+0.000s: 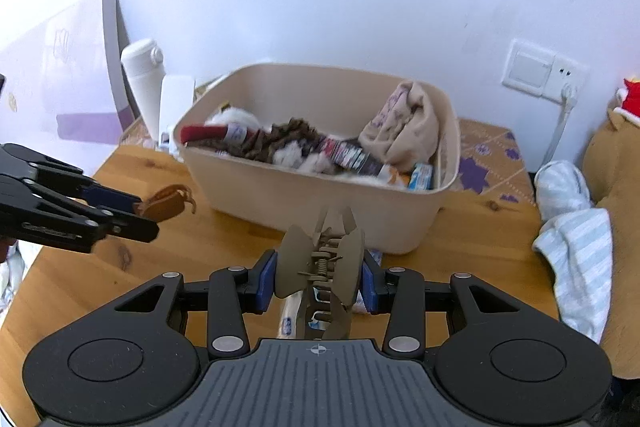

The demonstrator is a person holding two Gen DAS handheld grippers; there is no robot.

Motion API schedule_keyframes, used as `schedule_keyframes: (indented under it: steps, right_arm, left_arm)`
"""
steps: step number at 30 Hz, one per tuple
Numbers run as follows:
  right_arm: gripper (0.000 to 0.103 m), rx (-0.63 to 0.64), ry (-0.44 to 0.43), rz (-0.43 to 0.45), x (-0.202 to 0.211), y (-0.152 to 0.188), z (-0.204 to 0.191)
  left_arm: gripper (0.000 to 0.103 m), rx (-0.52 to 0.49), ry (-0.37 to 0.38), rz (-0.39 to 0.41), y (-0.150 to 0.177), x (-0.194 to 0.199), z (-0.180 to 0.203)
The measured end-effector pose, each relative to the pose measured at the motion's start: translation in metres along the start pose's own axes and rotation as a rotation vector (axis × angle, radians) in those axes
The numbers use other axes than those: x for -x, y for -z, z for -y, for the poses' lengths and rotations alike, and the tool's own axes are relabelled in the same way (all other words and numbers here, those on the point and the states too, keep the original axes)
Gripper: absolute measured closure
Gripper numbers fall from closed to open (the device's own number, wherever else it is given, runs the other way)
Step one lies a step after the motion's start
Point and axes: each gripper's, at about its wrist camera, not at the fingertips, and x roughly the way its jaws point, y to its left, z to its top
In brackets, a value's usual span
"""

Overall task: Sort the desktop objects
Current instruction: 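Carry both clips over the basket and open both grippers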

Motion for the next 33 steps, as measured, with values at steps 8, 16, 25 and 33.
schedule_keyframes:
  steps: [8,16,25,33]
  right_arm:
    - [0.063,-0.014,0.025,0.084,0.013,-0.027,0.017]
    - [0.065,0.013,0.034,0.202,0.013,-0.062,0.025]
    - [0.065,0.004,0.027,0.196,-0.027,-0.095,0.038]
    - [0.066,0.049,0.046,0.152,-0.071,-0.111,0.041]
  left_arm:
    - [0.065,-0.023,-0.012,0.139,-0.041,0.031,0.006]
    - [0.065,-0.004,-0.102,0.192,-0.080,0.022,-0.001]
    - [0.065,0.050,-0.208,0.174,-0.105,-0.016,-0.005]
    - [0.065,0.118,-0.245,0.104,-0.112,-0.055,-0.010]
